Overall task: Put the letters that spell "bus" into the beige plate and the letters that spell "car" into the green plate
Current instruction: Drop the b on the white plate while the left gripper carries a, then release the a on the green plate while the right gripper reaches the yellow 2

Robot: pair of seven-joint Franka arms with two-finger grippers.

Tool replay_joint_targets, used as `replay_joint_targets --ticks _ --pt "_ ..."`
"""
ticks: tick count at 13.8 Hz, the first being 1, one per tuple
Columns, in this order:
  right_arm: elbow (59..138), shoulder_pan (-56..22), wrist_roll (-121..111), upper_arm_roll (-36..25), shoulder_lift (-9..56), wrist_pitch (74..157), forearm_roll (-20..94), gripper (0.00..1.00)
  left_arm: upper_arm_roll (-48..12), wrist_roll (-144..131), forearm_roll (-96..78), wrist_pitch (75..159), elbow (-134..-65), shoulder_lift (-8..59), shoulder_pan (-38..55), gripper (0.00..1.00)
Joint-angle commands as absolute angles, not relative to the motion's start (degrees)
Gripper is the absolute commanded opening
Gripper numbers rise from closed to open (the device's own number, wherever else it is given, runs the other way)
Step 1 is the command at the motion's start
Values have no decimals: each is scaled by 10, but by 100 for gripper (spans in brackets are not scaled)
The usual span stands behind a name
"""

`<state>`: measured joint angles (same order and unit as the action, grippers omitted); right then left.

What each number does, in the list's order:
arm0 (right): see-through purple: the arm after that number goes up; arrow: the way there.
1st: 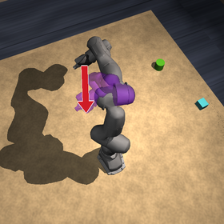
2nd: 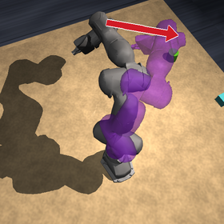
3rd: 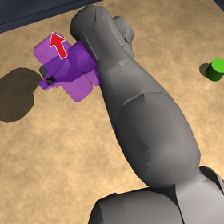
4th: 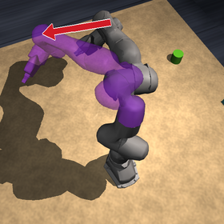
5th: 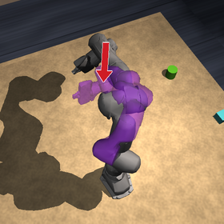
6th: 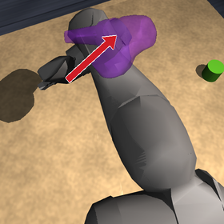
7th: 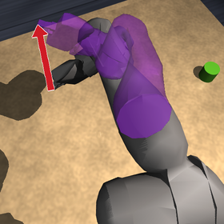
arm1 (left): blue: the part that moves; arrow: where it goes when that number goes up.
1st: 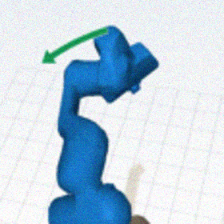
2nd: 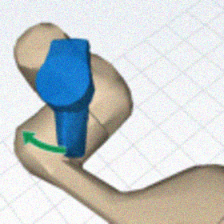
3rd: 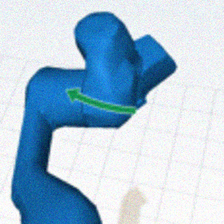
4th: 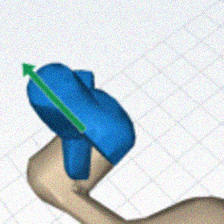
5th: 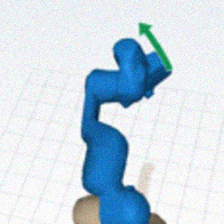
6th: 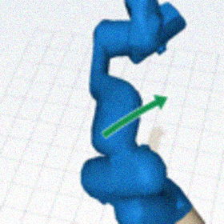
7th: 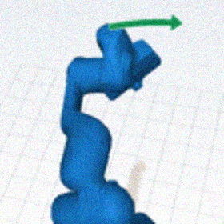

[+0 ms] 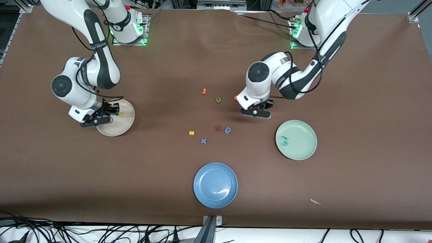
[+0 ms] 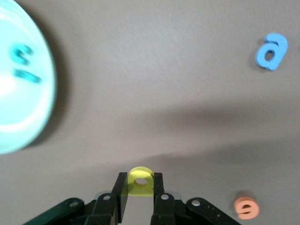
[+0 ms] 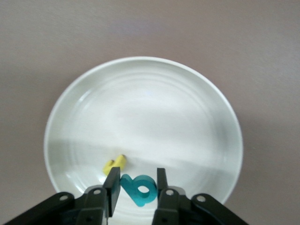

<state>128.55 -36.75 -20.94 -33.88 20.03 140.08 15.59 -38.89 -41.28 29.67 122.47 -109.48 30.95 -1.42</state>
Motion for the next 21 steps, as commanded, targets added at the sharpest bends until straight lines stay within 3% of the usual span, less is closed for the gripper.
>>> replay_joint_targets --ticks 1,6,11,14,15,16,21 --pt "1294 -372 -179 -338 183 1408 151 100 -392 -307 308 1206 -1070 308 -66 1" --pt "1235 -395 -15 -284 206 1403 154 100 -386 -163 316 1211 -1051 331 -136 1" --pt "1105 -395 123 -212 285 1358 156 100 -381 -131 318 1218 -1038 348 -152 1" --pt "1019 -395 200 -176 346 1357 157 100 -367 -85 325 1239 -1032 353 -161 7" --pt "990 -393 222 -164 366 1352 158 100 -367 -83 325 1242 -1030 355 -161 35" --pt "960 -393 239 -157 385 1341 159 100 -367 -83 324 1242 -1029 353 -162 99" --pt "862 -395 268 -148 444 1296 210 100 -374 -91 313 1225 -1016 331 -163 100"
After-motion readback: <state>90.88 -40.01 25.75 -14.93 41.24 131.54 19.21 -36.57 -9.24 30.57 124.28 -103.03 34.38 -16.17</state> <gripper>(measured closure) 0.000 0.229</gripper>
